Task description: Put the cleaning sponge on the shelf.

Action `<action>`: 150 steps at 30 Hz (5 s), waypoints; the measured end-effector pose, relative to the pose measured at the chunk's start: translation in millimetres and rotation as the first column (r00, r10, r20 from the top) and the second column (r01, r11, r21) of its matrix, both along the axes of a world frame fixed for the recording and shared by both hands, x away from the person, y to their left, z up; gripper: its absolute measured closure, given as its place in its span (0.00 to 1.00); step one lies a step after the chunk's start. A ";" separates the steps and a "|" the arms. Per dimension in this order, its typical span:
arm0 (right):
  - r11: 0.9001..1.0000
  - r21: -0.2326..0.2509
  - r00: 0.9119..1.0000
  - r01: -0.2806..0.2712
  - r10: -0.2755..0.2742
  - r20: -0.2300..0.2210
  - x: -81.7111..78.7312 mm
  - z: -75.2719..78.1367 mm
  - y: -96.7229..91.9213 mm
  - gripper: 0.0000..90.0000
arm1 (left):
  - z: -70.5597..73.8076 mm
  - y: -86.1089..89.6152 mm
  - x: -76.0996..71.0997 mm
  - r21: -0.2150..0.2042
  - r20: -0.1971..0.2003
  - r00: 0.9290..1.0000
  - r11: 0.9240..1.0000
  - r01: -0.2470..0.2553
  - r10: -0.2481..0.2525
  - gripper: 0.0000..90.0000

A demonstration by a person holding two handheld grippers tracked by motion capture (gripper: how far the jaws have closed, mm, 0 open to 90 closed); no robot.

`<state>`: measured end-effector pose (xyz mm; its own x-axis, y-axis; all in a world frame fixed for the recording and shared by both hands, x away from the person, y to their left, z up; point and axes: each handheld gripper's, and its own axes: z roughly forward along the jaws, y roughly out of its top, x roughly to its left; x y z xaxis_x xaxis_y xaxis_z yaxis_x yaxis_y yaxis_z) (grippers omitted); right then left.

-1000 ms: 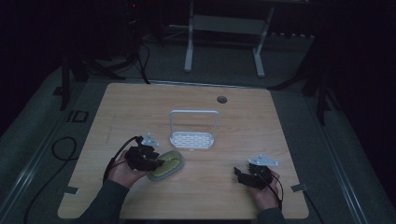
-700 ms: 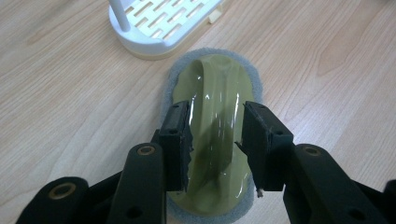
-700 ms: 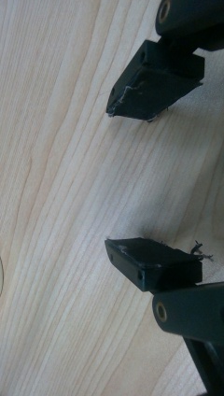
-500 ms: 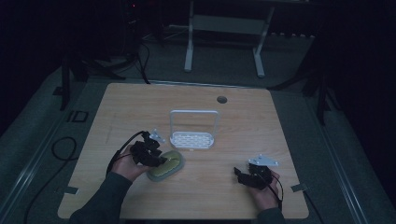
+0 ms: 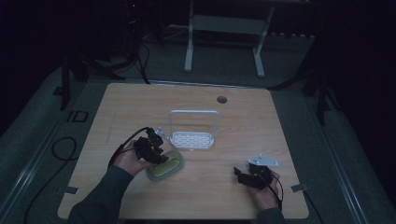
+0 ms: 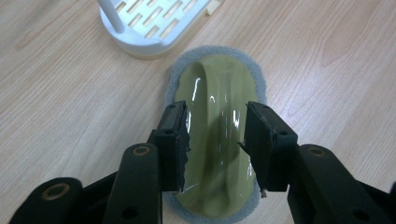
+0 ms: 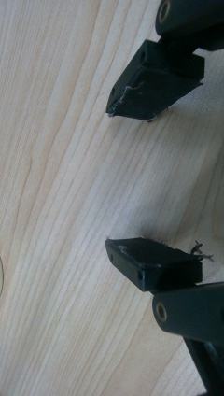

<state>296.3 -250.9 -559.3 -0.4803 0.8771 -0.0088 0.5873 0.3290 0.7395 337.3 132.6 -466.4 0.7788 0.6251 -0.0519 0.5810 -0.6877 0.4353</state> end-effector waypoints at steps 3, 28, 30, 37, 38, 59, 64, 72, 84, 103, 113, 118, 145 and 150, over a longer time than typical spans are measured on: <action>1.000 -0.001 1.000 -0.001 0.001 0.002 0.1 0.0 -0.1 0.32 | -1.0 -2.0 2.6 0.017 -0.019 1.000 1.000 0.006 -0.005 0.66; 1.000 0.001 1.000 0.001 -0.001 -0.002 -0.1 0.1 0.1 0.32 | -1.2 -15.8 18.7 0.095 -0.114 0.991 0.992 0.079 -0.068 0.65; 1.000 0.001 1.000 0.001 -0.001 -0.002 -0.1 0.1 0.1 0.32 | -1.5 -18.1 19.8 0.109 -0.118 0.990 0.990 0.090 -0.077 0.65; 1.000 0.001 1.000 0.001 -0.001 -0.002 -0.1 0.0 0.1 0.32 | -2.3 -23.4 24.0 0.148 -0.145 0.986 0.983 0.104 -0.083 0.65; 1.000 0.001 1.000 0.001 -0.001 -0.002 -0.1 0.0 0.1 0.32 | -2.7 -23.9 24.8 0.155 -0.152 0.985 0.982 0.108 -0.084 0.65; 1.000 0.001 1.000 0.000 0.000 -0.002 -0.3 0.1 0.2 0.32 | -9.7 -29.5 29.1 0.213 -0.227 0.970 0.967 0.142 -0.092 0.72; 1.000 0.001 1.000 0.000 0.000 -0.002 -0.3 0.1 0.2 0.32 | -10.0 -30.4 30.1 0.216 -0.232 0.968 0.965 0.145 -0.094 0.71; 1.000 0.001 1.000 0.000 0.000 -0.002 -0.3 0.1 0.2 0.32 | -7.1 -34.4 32.5 0.224 -0.242 0.965 0.962 0.155 -0.099 0.73; 1.000 0.001 1.000 0.000 0.000 -0.002 -0.3 0.1 0.1 0.32 | -5.7 -41.0 30.9 0.269 -0.224 0.965 0.943 0.198 -0.139 0.80; 1.000 0.001 1.000 -0.001 0.001 -0.002 -0.3 0.1 0.2 0.32 | 5.9 -48.2 30.3 0.280 -0.183 0.958 0.922 0.266 -0.221 0.79; 1.000 0.002 1.000 0.000 0.000 -0.003 -0.5 0.1 0.3 0.32 | 15.5 -55.5 29.5 0.285 -0.151 0.951 0.909 0.304 -0.271 0.79; 1.000 0.002 1.000 -0.001 0.001 -0.003 -0.5 0.1 0.3 0.32 | 18.5 -60.4 31.1 0.302 -0.141 0.947 0.899 0.319 -0.288 0.79; 1.000 0.001 1.000 -0.001 0.001 -0.001 -0.4 0.1 0.2 0.32 | 24.9 -76.0 36.0 0.338 -0.044 0.913 0.855 0.395 -0.405 0.79; 1.000 0.002 1.000 -0.001 0.001 -0.001 -0.4 0.1 0.2 0.32 | 26.7 -77.4 36.7 0.346 -0.020 0.909 0.850 0.398 -0.417 0.80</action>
<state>295.9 -250.7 -559.2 -0.4814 0.8765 -0.0069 0.5877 0.3287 0.7393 374.0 55.2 -439.7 0.9628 0.2233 0.1519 0.1992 -0.9670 0.1587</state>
